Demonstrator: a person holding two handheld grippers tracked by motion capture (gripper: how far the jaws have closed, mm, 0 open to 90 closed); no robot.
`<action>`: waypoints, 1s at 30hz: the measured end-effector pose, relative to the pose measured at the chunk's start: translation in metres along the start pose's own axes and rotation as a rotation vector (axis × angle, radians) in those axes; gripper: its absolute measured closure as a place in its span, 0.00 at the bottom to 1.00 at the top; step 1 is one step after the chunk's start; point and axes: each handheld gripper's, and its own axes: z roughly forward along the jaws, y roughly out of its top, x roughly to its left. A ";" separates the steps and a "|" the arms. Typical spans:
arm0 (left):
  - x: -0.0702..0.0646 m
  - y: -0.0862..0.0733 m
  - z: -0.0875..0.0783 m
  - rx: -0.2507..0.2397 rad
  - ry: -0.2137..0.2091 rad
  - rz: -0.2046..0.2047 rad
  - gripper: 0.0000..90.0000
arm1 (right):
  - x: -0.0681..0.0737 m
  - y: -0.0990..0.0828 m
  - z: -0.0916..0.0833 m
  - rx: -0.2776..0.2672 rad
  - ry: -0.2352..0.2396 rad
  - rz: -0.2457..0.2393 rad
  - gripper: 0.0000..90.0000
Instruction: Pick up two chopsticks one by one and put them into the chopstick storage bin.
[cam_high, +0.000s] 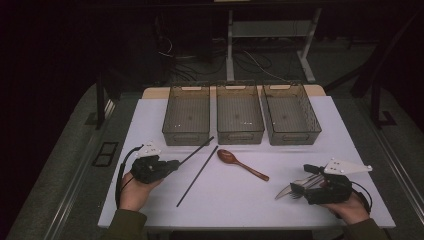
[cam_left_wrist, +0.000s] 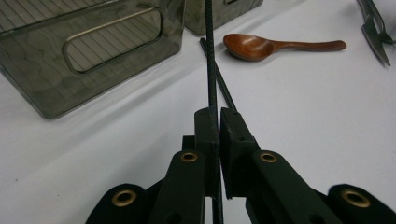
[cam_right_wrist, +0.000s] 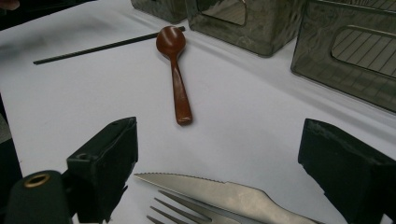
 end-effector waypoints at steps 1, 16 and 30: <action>0.000 0.001 -0.001 -0.001 -0.002 0.000 0.96 | 0.000 0.000 0.001 -0.006 0.000 0.002 0.14; 0.000 0.014 -0.005 -0.036 0.001 -0.024 0.96 | -0.001 -0.004 0.021 0.021 -0.016 0.013 0.02; 0.006 0.036 -0.006 -0.082 0.020 -0.022 0.96 | 0.001 -0.004 0.022 0.032 -0.002 0.003 0.02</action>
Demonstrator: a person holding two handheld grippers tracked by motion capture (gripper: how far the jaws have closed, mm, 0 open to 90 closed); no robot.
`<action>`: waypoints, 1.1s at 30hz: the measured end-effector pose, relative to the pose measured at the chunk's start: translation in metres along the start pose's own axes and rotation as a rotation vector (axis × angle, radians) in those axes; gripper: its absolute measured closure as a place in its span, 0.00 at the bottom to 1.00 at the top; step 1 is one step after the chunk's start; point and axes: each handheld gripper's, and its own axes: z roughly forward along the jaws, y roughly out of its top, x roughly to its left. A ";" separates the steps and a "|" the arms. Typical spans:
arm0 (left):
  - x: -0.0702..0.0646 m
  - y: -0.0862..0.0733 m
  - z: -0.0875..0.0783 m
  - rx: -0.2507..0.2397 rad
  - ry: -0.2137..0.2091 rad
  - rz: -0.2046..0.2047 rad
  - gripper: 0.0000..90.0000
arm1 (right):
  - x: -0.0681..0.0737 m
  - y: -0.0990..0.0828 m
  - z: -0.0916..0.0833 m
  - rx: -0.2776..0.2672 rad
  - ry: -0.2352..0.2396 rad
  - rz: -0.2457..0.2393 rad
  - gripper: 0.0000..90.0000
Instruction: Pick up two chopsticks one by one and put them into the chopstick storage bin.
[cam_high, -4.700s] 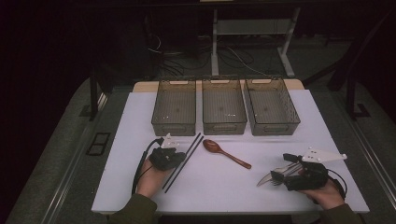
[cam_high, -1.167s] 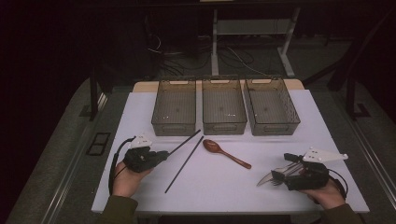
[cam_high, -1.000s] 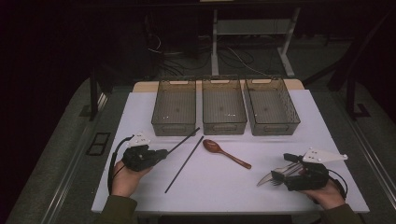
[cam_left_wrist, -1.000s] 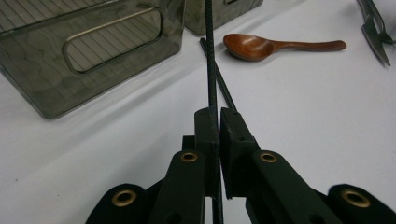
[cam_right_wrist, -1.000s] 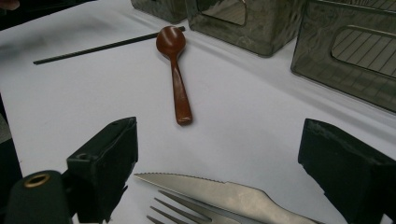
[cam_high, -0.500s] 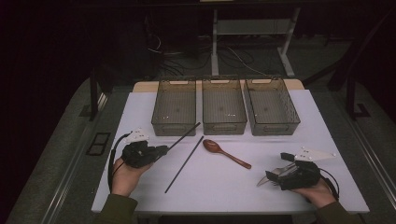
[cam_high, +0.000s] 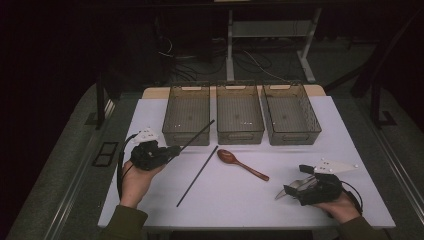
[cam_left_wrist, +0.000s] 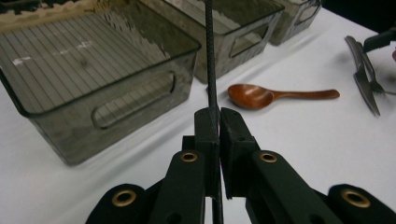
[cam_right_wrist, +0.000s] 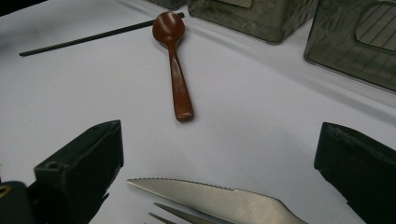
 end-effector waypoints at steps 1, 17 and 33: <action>0.001 0.001 0.001 -0.002 0.002 0.001 0.96 | 0.000 0.000 0.000 0.000 0.000 0.000 0.02; 0.014 0.018 0.017 -0.010 0.044 0.000 0.96 | 0.000 0.000 -0.002 -0.012 -0.004 0.001 0.02; 0.027 0.047 0.036 -0.023 0.061 -0.001 0.96 | 0.000 0.000 -0.004 -0.024 -0.002 0.003 0.02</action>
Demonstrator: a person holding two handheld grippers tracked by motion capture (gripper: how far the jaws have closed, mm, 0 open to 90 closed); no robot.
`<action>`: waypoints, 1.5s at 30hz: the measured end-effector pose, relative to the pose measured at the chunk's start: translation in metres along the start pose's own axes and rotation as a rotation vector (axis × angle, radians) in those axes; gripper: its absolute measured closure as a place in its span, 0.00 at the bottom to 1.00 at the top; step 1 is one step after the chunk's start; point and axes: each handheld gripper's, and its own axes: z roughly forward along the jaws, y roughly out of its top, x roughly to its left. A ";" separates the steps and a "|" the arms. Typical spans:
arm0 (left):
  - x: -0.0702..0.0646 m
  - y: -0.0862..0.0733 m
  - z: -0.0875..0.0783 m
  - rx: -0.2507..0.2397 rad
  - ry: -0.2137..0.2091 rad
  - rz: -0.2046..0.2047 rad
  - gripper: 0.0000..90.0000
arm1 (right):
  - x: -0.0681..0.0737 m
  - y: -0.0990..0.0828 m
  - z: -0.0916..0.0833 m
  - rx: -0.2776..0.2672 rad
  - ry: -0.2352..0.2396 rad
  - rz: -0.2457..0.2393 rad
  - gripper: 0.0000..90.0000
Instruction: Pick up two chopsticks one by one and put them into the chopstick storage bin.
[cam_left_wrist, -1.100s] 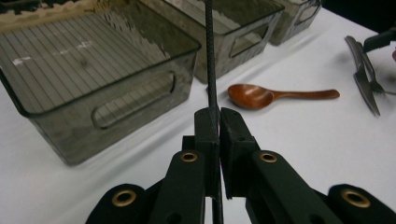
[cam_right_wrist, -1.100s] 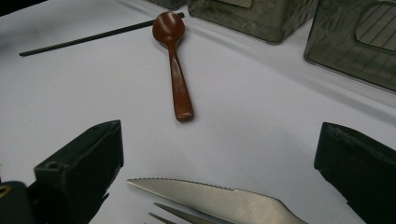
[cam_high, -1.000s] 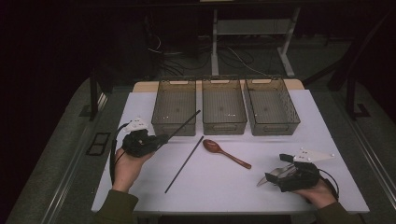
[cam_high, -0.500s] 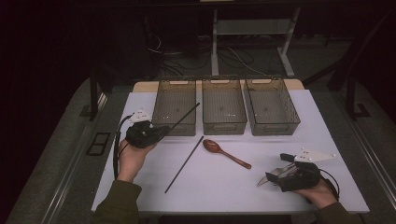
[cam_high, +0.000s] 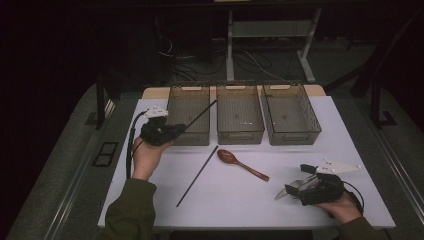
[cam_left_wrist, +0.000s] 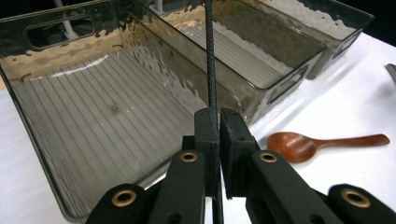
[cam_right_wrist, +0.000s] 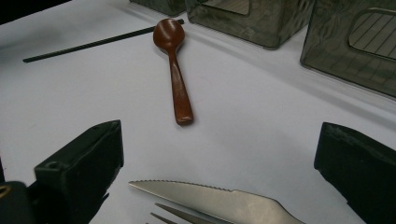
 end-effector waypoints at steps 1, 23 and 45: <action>0.002 0.001 0.001 -0.007 -0.004 0.003 0.96 | 0.000 0.000 0.000 0.000 -0.001 0.000 0.02; 0.046 0.024 0.031 0.023 0.093 -0.049 0.96 | 0.000 0.000 -0.002 -0.010 0.003 0.001 0.02; 0.063 0.041 0.061 0.148 0.171 -0.056 0.96 | 0.000 0.001 -0.004 -0.021 0.012 0.009 0.02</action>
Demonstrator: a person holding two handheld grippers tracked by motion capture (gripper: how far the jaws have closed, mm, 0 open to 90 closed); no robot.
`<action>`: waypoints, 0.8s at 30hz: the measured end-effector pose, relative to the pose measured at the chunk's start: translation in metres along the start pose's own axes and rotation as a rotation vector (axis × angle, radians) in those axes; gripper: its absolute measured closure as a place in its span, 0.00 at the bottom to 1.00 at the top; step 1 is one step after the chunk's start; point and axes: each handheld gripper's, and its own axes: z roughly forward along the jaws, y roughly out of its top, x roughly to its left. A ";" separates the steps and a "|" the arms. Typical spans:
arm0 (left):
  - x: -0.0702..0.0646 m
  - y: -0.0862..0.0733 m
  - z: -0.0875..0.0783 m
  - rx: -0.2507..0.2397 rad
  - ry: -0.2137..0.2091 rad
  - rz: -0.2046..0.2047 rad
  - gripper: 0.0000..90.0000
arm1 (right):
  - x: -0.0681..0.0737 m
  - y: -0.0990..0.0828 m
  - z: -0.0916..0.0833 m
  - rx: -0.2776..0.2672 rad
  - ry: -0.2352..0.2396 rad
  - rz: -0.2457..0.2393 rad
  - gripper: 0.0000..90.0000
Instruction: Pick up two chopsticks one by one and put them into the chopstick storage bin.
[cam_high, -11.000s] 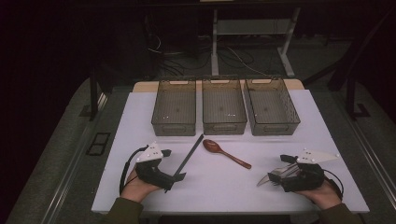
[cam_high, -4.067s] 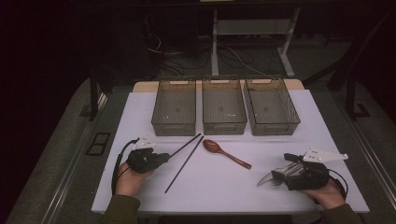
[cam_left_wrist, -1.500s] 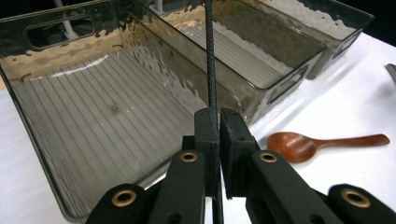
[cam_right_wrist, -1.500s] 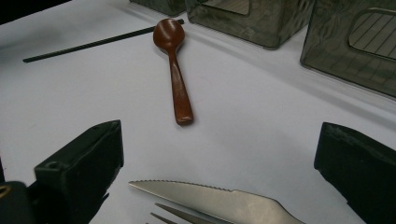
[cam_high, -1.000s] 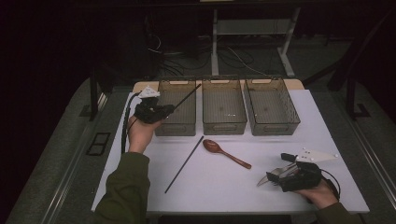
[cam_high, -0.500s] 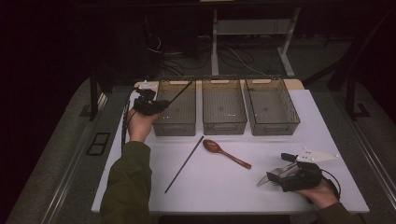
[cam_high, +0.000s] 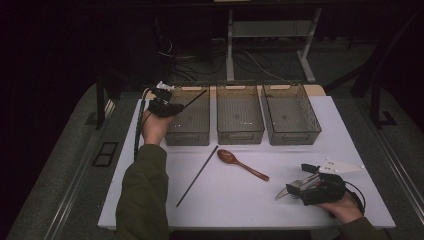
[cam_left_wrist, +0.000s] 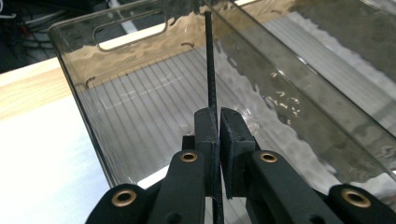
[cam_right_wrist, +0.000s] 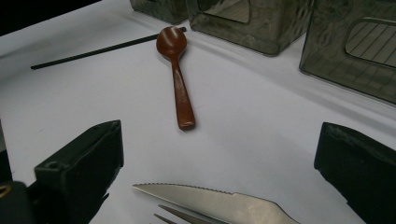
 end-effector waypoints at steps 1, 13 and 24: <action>0.000 0.000 0.001 0.003 -0.002 -0.001 0.96 | 0.000 0.000 0.000 -0.003 -0.001 0.002 0.02; -0.004 -0.001 0.016 0.018 -0.006 0.003 1.00 | 0.000 0.000 -0.001 -0.008 0.000 0.004 0.02; -0.005 -0.010 -0.018 -0.004 -0.018 0.034 0.98 | 0.000 0.000 -0.001 -0.007 -0.004 0.002 0.02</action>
